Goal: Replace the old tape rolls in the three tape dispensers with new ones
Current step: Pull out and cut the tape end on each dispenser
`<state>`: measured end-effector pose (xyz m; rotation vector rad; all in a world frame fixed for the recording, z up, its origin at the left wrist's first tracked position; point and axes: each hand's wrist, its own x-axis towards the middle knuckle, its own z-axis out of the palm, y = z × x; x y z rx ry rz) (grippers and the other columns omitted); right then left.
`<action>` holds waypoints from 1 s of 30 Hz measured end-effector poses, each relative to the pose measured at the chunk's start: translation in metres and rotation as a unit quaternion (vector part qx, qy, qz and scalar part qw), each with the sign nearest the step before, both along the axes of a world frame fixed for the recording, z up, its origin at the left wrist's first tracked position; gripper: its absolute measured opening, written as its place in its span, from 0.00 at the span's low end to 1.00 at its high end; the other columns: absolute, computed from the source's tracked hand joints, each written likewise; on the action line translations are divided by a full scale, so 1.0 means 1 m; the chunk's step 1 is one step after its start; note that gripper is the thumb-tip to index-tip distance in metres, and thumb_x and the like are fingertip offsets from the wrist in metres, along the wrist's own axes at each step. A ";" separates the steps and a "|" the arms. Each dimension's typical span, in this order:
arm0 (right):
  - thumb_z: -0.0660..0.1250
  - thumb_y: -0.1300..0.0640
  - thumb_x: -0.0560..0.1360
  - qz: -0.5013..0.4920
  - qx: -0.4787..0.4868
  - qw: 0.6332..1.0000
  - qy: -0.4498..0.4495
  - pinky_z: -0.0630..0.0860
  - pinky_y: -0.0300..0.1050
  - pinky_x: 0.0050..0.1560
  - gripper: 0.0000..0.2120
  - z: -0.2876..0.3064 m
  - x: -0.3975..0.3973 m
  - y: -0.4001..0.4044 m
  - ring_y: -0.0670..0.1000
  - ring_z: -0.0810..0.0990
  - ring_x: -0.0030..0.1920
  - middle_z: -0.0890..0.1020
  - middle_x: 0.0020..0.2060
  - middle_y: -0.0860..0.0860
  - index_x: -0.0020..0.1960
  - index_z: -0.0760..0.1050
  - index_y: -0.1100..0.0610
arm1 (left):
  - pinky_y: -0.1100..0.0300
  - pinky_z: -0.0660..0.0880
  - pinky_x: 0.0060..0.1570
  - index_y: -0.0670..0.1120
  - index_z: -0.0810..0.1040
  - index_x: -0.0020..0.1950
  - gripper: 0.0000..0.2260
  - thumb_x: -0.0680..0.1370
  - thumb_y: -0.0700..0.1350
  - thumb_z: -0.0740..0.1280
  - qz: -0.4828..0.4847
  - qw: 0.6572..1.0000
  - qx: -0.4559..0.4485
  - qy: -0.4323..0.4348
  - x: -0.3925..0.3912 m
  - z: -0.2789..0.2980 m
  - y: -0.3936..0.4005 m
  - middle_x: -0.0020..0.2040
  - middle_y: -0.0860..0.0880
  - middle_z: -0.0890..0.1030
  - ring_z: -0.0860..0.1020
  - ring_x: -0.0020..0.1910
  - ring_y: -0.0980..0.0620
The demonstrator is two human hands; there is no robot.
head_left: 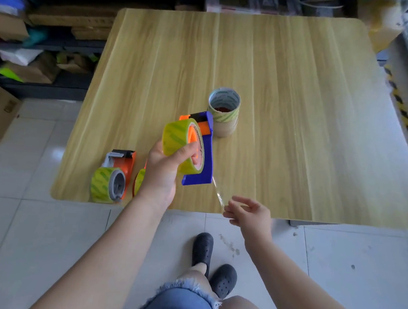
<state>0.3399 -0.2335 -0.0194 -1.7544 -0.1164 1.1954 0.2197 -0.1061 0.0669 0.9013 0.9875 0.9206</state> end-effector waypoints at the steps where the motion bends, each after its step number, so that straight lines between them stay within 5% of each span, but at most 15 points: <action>1: 0.68 0.63 0.74 0.006 -0.004 1.000 0.009 0.75 0.35 0.29 0.02 0.000 -0.003 -0.006 0.45 0.81 0.26 0.83 0.29 0.51 0.46 0.78 0.58 | 0.63 0.78 0.38 0.46 0.76 0.42 0.11 0.62 0.42 0.73 0.001 1.000 -0.001 0.002 0.000 -0.002 -0.006 0.31 0.54 0.82 0.79 0.32 0.57; 8: 0.68 0.64 0.74 0.014 -0.026 0.991 0.130 0.75 0.35 0.26 0.05 -0.008 -0.031 -0.036 0.48 0.82 0.27 0.81 0.35 0.55 0.40 0.74 0.60 | 0.64 0.77 0.38 0.50 0.77 0.43 0.14 0.60 0.42 0.74 -0.004 0.998 0.033 0.062 -0.003 -0.020 -0.050 0.32 0.57 0.83 0.80 0.34 0.60; 18: 0.71 0.62 0.72 0.071 -0.068 0.989 0.111 0.64 0.35 0.28 0.06 -0.018 -0.045 -0.050 0.45 0.69 0.30 0.78 0.33 0.50 0.38 0.77 0.56 | 0.69 0.76 0.34 0.48 0.74 0.46 0.13 0.69 0.34 0.73 -0.048 0.993 0.042 0.101 -0.005 -0.041 -0.061 0.31 0.60 0.82 0.80 0.31 0.63; 25: 0.72 0.61 0.71 0.095 -0.077 0.989 0.083 0.65 0.36 0.27 0.06 -0.033 -0.064 -0.038 0.47 0.69 0.27 0.76 0.30 0.50 0.39 0.76 0.55 | 0.67 0.77 0.37 0.40 0.74 0.54 0.20 0.65 0.40 0.76 -0.043 0.992 0.017 0.118 -0.009 -0.062 -0.057 0.37 0.52 0.81 0.80 0.33 0.60; 30: 0.71 0.61 0.72 0.114 -0.097 0.987 0.058 0.67 0.38 0.28 0.10 -0.043 -0.072 -0.030 0.48 0.69 0.27 0.75 0.33 0.52 0.52 0.74 0.55 | 0.53 0.80 0.47 0.50 0.75 0.50 0.24 0.58 0.53 0.77 -0.051 0.988 -0.002 0.148 -0.013 -0.080 -0.056 0.41 0.52 0.81 0.81 0.40 0.54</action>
